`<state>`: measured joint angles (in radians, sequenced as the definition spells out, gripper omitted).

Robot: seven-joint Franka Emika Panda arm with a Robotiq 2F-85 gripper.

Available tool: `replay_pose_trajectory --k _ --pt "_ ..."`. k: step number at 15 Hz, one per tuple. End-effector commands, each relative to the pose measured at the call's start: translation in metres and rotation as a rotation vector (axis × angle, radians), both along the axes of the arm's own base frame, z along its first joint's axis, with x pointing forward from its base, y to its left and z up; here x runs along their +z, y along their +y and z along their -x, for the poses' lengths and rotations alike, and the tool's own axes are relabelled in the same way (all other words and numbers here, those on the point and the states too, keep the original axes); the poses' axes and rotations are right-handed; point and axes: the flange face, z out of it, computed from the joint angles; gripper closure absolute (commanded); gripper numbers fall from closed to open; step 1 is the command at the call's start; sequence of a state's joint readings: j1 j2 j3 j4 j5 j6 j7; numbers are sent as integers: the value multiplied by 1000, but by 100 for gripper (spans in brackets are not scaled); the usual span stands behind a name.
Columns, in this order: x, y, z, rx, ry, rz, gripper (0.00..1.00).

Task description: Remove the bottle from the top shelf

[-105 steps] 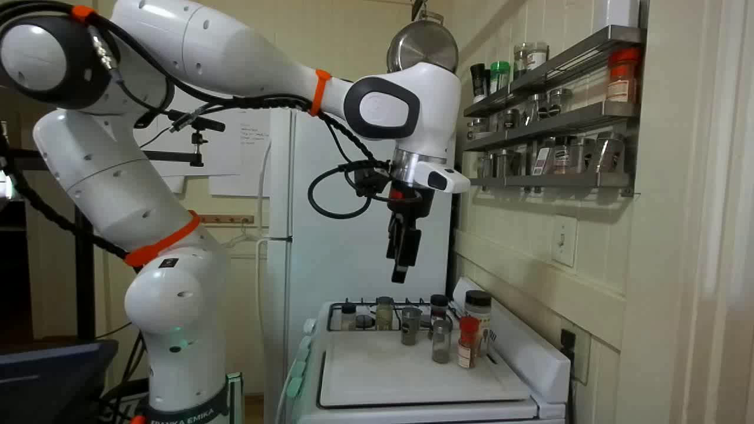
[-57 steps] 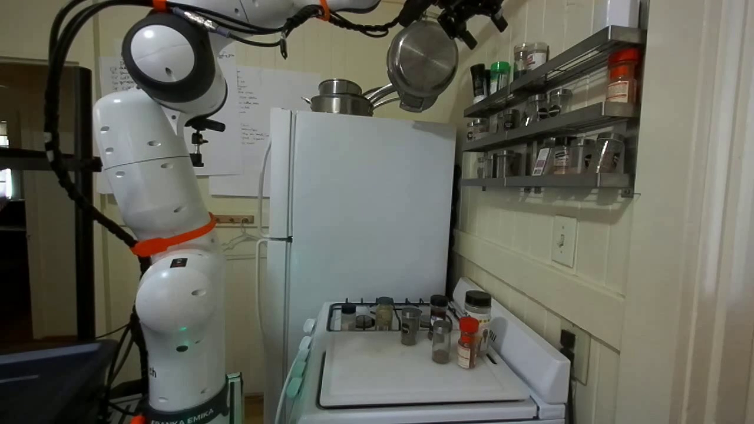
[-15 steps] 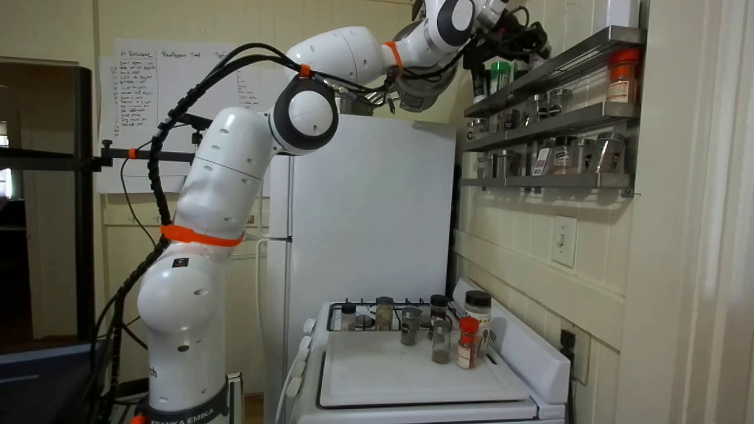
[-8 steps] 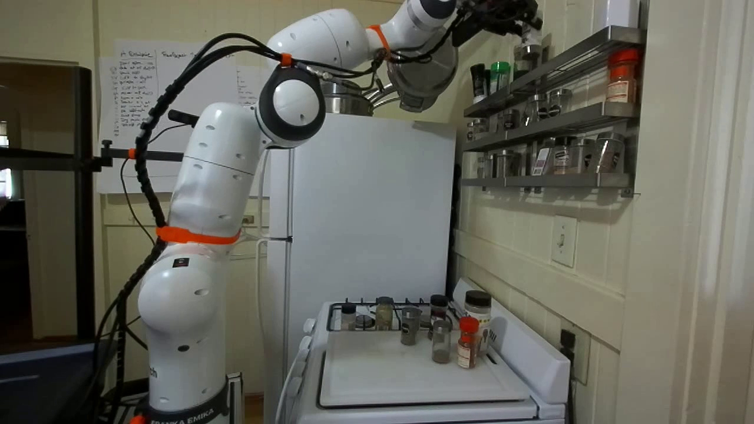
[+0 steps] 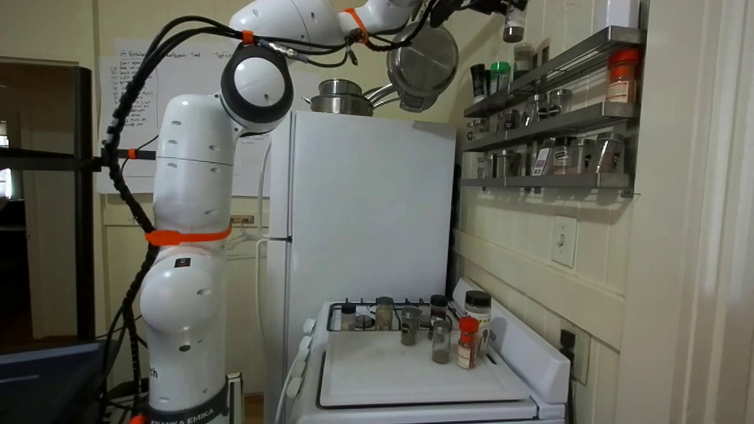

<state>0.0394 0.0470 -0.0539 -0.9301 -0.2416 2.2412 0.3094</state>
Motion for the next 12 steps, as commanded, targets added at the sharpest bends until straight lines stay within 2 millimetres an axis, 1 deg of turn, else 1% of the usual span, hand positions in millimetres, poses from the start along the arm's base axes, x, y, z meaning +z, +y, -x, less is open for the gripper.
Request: replay_pose_trajectory --k 1,3,5,7,9,12 --pt "-17 14 30 -125 16 -12 81" --pt "-30 30 36 -146 10 -23 81" --pt "-48 51 36 -118 6 -39 81" --pt "-66 70 42 -91 13 -49 81" --pt "-88 85 46 -74 32 -56 81" --pt "-130 102 51 -79 90 -74 81"
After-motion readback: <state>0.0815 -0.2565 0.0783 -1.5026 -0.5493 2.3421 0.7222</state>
